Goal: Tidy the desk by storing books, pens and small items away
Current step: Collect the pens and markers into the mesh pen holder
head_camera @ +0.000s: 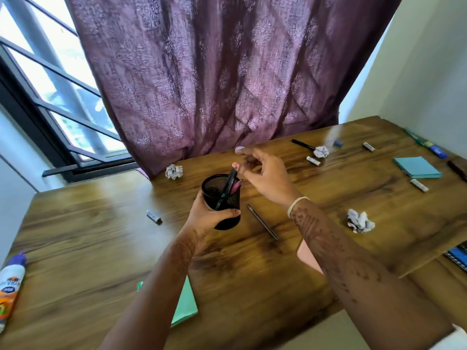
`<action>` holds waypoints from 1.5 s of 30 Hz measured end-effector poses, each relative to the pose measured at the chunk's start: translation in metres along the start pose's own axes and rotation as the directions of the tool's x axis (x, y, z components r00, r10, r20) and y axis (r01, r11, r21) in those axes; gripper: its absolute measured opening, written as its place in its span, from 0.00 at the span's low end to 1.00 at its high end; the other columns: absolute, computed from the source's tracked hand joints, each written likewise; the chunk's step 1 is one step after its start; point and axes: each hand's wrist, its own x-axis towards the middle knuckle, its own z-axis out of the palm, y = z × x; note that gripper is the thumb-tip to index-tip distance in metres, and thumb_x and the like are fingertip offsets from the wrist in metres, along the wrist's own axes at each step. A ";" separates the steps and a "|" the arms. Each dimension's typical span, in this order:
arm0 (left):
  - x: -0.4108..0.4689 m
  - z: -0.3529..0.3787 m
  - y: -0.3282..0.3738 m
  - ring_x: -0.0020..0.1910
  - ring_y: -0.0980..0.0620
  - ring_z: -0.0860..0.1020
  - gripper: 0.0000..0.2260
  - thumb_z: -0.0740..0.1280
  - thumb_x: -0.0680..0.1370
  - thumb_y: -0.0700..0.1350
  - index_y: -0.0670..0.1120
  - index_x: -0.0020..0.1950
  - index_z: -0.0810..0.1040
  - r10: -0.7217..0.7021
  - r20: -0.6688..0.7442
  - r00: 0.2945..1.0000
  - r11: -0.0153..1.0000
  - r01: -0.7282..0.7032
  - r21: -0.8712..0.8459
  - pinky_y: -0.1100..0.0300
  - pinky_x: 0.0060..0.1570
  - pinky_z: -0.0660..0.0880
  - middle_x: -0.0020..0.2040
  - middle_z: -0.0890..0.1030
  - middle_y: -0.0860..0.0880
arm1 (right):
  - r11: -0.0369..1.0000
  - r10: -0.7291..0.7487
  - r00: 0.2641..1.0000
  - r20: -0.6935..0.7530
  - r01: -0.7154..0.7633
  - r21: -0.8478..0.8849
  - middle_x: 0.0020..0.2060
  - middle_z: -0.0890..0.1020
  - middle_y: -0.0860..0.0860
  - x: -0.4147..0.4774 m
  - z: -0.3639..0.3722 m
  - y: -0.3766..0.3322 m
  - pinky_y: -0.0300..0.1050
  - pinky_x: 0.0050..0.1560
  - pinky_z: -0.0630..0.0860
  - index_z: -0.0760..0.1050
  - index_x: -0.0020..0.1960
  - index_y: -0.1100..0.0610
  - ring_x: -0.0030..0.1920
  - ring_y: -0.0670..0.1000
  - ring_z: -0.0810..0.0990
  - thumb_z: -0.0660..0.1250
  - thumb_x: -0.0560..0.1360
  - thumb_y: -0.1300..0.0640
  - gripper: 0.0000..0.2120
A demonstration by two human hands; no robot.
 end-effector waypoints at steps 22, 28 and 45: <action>-0.004 -0.017 -0.011 0.57 0.54 0.78 0.37 0.81 0.60 0.35 0.46 0.66 0.71 -0.053 0.034 0.998 0.998 0.054 -0.016 0.59 0.54 0.75 0.58 0.80 0.50 | 0.894 0.375 0.904 -0.206 -0.412 -0.179 0.45 0.82 0.50 -0.037 0.006 0.055 0.44 0.47 0.77 0.72 0.64 0.53 0.46 0.53 0.82 0.74 0.66 0.61 0.28; 0.009 -0.001 -0.010 0.57 0.53 0.79 0.37 0.82 0.59 0.37 0.47 0.65 0.72 -0.059 0.090 0.994 0.998 0.060 -0.013 0.59 0.53 0.75 0.57 0.81 0.51 | 0.915 0.299 0.840 -0.453 -0.118 0.385 0.42 0.79 0.46 -0.006 -0.023 0.019 0.43 0.46 0.78 0.69 0.58 0.52 0.38 0.43 0.80 0.71 0.66 0.70 0.26; 0.071 0.101 0.020 0.52 0.55 0.79 0.28 0.81 0.61 0.33 0.54 0.52 0.75 0.007 0.199 0.980 0.998 -0.019 0.058 0.55 0.60 0.74 0.52 0.81 0.54 | 0.993 0.073 0.984 -0.163 -0.087 -0.084 0.41 0.84 0.45 0.022 -0.051 0.066 0.43 0.43 0.80 0.82 0.50 0.52 0.39 0.43 0.81 0.72 0.73 0.53 0.07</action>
